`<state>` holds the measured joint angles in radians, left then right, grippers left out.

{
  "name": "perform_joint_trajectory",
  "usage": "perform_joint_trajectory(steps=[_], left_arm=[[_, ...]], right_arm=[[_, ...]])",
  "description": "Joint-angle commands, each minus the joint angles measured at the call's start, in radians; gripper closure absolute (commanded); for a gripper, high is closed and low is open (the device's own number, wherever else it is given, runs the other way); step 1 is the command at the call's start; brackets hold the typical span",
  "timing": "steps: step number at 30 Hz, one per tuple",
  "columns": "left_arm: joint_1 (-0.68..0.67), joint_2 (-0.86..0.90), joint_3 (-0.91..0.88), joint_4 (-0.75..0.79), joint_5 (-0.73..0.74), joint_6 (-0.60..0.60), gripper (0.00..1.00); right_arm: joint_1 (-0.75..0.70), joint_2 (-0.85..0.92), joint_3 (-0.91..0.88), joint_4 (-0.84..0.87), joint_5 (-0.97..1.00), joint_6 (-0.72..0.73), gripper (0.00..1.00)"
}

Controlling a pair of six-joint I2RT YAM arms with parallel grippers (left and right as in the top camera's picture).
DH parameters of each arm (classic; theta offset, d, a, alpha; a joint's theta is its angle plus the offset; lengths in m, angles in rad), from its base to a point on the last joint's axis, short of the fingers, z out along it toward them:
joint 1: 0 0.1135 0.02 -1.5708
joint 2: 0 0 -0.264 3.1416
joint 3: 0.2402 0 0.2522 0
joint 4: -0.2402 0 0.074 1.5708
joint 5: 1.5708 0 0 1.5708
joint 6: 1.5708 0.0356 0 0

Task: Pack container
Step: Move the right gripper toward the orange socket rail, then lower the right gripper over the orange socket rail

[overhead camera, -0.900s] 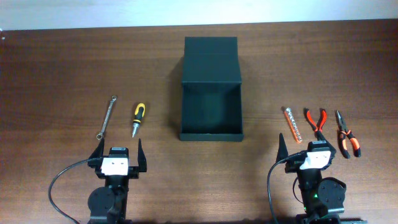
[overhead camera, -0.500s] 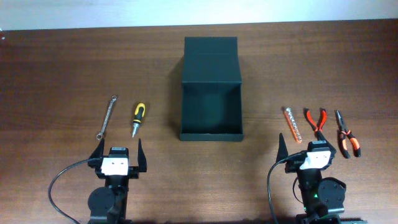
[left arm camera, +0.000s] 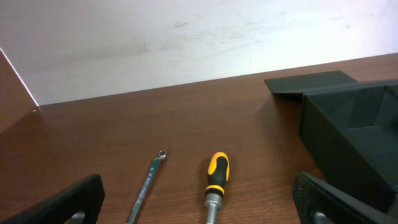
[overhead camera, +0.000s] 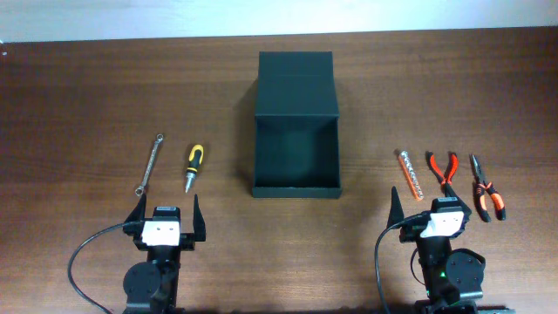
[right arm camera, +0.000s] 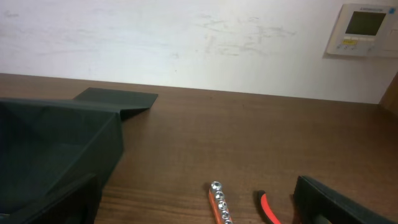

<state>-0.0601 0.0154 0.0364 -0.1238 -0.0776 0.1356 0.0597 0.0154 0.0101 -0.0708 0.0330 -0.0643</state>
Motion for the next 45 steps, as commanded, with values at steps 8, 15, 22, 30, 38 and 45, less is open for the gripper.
perform_joint_trajectory(steps=[8,15,22,30,38,45], left_arm=[[-0.003,-0.010,-0.006,0.002,0.014,0.016,0.01],[-0.003,-0.010,-0.006,0.002,0.014,0.016,0.01],[-0.003,-0.009,0.001,0.002,0.012,-0.074,0.01],[-0.003,0.074,0.106,-0.088,0.064,-0.148,0.01],[-0.003,0.173,0.159,-0.093,0.064,-0.148,0.01],[-0.003,0.175,0.161,-0.069,0.091,-0.148,0.01]], right_arm=[[0.006,-0.012,-0.005,-0.009,-0.002,-0.007,0.01],[0.006,-0.012,-0.005,-0.009,-0.003,-0.006,0.01],[0.005,-0.012,0.012,-0.002,-0.026,0.195,0.01],[0.005,0.192,0.404,-0.394,-0.059,0.238,0.01],[0.005,0.664,1.012,-0.862,-0.059,0.237,0.01],[0.005,1.076,1.518,-1.427,-0.055,0.234,0.01]])
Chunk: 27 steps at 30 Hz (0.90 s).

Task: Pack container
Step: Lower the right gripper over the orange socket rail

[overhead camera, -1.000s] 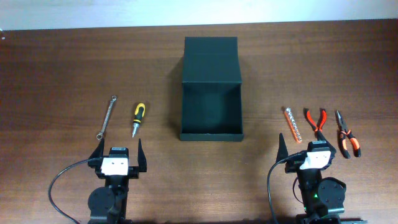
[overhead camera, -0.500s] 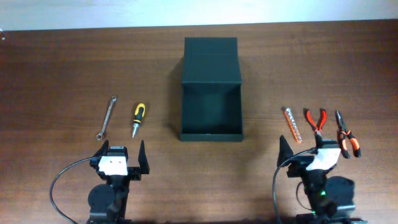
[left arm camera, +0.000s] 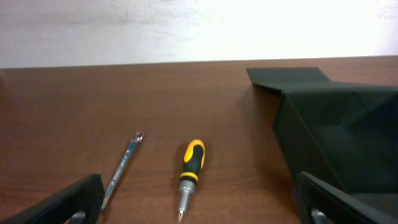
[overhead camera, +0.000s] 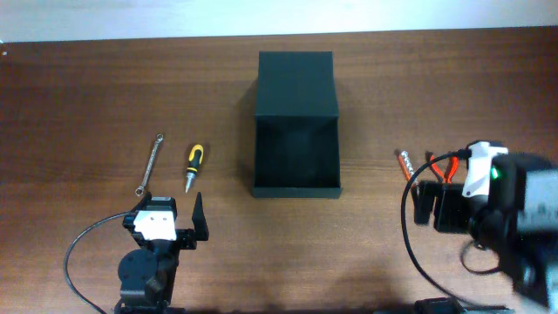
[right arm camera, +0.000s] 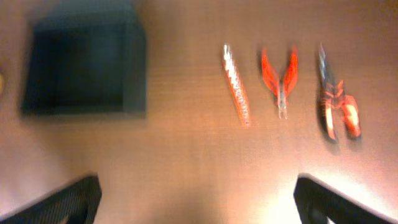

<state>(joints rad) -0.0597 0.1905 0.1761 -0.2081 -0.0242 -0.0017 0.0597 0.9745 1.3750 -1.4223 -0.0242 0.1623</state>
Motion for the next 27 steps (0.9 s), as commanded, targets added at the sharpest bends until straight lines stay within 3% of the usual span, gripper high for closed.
perform_joint_trajectory(steps=[1,6,11,15,21,27], left_arm=[[-0.003,0.000,0.021,0.016,0.047,-0.011,0.01],[-0.003,0.000,0.021,0.016,0.074,-0.014,0.01],[-0.003,0.000,0.021,0.015,0.074,-0.014,0.01],[-0.003,0.000,0.022,0.014,0.074,-0.014,0.01],[-0.003,0.000,0.021,0.013,0.072,-0.014,0.01],[-0.003,0.000,0.021,0.012,0.069,-0.014,0.01]], right_arm=[[0.005,0.149,0.184,-0.085,0.006,0.006,0.01],[0.003,0.272,0.204,-0.115,0.061,-0.013,0.01],[-0.066,0.481,0.220,-0.151,0.130,-0.180,0.01],[-0.081,0.611,0.220,-0.112,0.138,-0.203,0.01],[-0.078,0.756,0.202,0.081,0.129,-0.308,0.01],[-0.093,0.767,0.100,0.254,0.076,-0.347,0.01]])
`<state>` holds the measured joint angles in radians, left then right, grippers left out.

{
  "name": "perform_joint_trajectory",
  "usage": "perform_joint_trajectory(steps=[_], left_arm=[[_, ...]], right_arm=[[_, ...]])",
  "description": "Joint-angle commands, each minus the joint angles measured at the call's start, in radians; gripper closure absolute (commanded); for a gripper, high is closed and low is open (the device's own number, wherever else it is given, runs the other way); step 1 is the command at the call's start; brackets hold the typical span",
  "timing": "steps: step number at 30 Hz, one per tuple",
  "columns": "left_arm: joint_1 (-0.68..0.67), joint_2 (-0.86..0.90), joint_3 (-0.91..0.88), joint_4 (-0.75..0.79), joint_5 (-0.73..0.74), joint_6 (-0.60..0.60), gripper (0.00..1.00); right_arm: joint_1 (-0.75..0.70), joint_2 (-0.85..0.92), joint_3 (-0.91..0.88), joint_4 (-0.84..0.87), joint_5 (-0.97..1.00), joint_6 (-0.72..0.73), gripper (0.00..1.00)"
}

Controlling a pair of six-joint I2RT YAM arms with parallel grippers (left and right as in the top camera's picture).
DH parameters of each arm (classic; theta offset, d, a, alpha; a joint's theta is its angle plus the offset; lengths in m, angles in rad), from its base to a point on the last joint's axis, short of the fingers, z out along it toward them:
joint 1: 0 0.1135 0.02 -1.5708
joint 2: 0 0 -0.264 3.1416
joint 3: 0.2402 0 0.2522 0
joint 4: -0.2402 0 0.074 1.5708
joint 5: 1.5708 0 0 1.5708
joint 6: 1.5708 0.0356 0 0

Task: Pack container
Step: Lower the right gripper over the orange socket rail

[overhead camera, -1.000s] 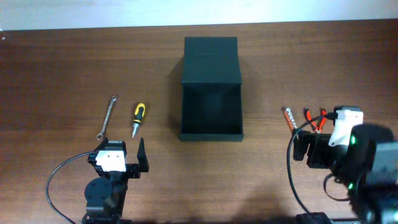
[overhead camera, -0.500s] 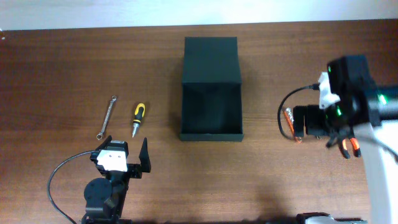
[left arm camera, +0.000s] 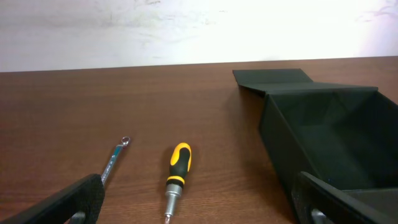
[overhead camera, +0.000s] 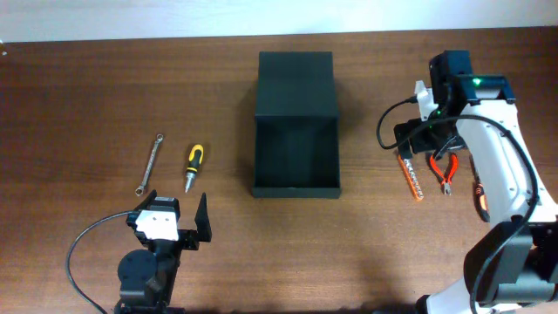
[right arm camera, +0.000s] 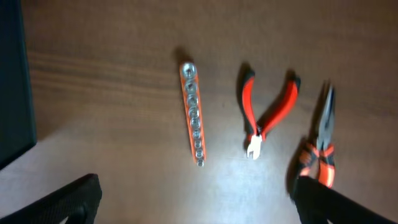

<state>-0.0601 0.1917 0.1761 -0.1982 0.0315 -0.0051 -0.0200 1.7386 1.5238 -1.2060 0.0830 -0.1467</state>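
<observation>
An open black box [overhead camera: 295,144] stands mid-table with its lid folded back. Left of it lie a silver wrench [overhead camera: 150,163] and a yellow-and-black screwdriver [left arm camera: 176,170]. Right of it lie an orange socket rail [right arm camera: 193,114], red pliers [right arm camera: 267,115] and orange-black needle-nose pliers [right arm camera: 320,149]. My left gripper [left arm camera: 198,200] sits low at the front, open and empty, a little short of the screwdriver's tip. My right gripper [right arm camera: 196,200] hangs open and empty above the socket rail and pliers, facing down.
The brown table [overhead camera: 87,96] ends at a white wall behind. The box's near wall [left arm camera: 280,155] rises right of the left gripper. The box's corner [right arm camera: 12,81] shows left in the right wrist view. A cable [overhead camera: 78,253] loops beside the left arm's base.
My right arm has moved back and up, from near the table's front right to above the socket rail and pliers, which now show closer. The left gripper has turned slightly further toward the box.
Both grippers first rested open at the front edge, looking level across the table. Then the right arm was raised, looking down on the box and the three right-hand tools, and the left had turned a little. Now the right hovers over those tools.
</observation>
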Motion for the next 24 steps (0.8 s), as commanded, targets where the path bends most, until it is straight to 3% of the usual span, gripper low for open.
perform_joint_trajectory(steps=[1,12,24], left_arm=[[-0.003,-0.001,0.021,0.002,0.013,-0.010,0.01],[-0.003,-0.001,0.021,0.002,-0.001,-0.010,0.01],[-0.003,-0.001,0.021,0.002,-0.001,-0.010,0.01]], right_arm=[[-0.014,0.003,-0.068,0.058,-0.044,-0.056,0.01],[-0.015,0.003,-0.325,0.286,-0.106,-0.134,0.01],[-0.080,0.003,-0.431,0.400,-0.170,-0.137,0.01]])
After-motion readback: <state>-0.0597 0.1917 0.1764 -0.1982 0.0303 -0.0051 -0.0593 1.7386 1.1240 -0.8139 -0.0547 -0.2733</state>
